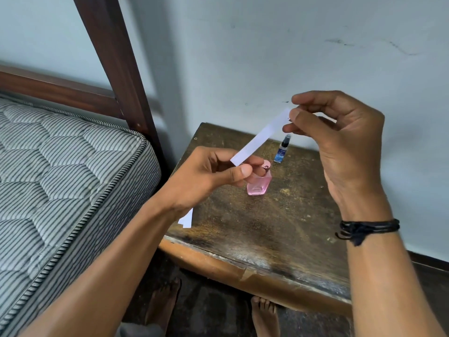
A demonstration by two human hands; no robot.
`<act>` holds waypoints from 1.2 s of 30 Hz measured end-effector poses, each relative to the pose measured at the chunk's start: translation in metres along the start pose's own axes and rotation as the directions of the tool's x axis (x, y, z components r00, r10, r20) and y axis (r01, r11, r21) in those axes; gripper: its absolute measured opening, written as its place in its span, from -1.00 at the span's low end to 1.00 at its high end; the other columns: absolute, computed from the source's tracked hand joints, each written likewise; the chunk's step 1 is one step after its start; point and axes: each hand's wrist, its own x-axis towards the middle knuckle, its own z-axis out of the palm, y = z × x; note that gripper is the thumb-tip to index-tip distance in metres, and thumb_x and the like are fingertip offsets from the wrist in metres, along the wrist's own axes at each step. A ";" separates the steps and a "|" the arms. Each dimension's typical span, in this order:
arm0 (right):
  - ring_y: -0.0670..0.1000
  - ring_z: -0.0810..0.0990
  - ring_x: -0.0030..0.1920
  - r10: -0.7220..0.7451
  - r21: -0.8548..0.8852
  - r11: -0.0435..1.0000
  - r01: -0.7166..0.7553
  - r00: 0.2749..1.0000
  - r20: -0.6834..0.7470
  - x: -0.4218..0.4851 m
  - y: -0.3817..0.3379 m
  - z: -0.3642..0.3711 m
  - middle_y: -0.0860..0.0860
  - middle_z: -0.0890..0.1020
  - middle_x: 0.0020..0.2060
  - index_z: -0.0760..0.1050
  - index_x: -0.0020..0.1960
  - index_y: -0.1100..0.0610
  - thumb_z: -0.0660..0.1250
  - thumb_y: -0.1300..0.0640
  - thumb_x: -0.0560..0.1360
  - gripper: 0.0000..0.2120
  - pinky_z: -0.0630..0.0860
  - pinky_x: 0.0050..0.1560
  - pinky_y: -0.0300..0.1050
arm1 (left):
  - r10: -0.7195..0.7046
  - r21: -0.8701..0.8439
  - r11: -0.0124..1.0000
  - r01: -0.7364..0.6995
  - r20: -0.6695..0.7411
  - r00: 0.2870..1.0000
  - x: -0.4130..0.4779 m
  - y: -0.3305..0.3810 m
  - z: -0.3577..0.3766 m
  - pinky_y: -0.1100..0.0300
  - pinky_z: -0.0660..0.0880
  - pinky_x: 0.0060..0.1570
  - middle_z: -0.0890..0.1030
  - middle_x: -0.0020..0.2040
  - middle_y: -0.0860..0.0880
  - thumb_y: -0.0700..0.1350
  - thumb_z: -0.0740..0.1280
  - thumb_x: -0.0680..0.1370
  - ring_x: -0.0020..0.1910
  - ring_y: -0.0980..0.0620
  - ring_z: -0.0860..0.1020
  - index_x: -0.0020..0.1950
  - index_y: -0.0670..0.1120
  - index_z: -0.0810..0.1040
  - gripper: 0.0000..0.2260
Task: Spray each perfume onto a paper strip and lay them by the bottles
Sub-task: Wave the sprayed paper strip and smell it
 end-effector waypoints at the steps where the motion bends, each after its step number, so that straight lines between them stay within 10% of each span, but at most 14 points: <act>1: 0.07 0.74 -0.27 -0.015 -0.019 1.000 0.015 1.000 0.003 0.000 -0.001 -0.001 -0.07 0.70 -0.23 0.67 0.00 0.14 0.49 0.32 0.49 -0.86 0.66 -0.11 0.00 | 0.002 -0.009 1.000 -0.002 0.008 1.000 0.000 -0.001 0.000 0.22 0.55 0.05 0.72 0.10 -0.03 -0.19 0.40 0.54 0.06 0.05 0.68 0.21 -0.20 0.64 -0.74; 24: 0.02 0.70 -0.22 -0.241 -0.124 0.959 0.255 0.964 0.114 0.000 -0.025 -0.011 0.08 0.69 -0.15 0.60 0.05 0.13 0.50 0.34 0.48 -0.79 0.59 -0.16 -0.14 | 0.053 -0.080 0.995 -0.063 -0.123 0.991 0.004 -0.007 0.005 0.21 0.49 -0.10 0.65 -0.17 -0.20 -0.13 0.44 0.48 -0.20 0.02 0.54 -0.16 -0.08 0.75 -0.91; 36: 0.19 0.66 -0.31 -0.184 -0.208 0.961 0.180 0.983 -0.001 0.001 -0.013 -0.013 0.09 0.70 -0.17 0.61 0.00 0.08 0.50 0.29 0.47 -0.82 0.58 -0.26 0.23 | 0.072 -0.089 0.992 -0.085 -0.137 0.988 0.002 -0.005 0.006 0.20 0.47 -0.10 0.63 -0.19 -0.18 -0.12 0.43 0.49 -0.20 0.00 0.52 -0.13 -0.15 0.73 -0.87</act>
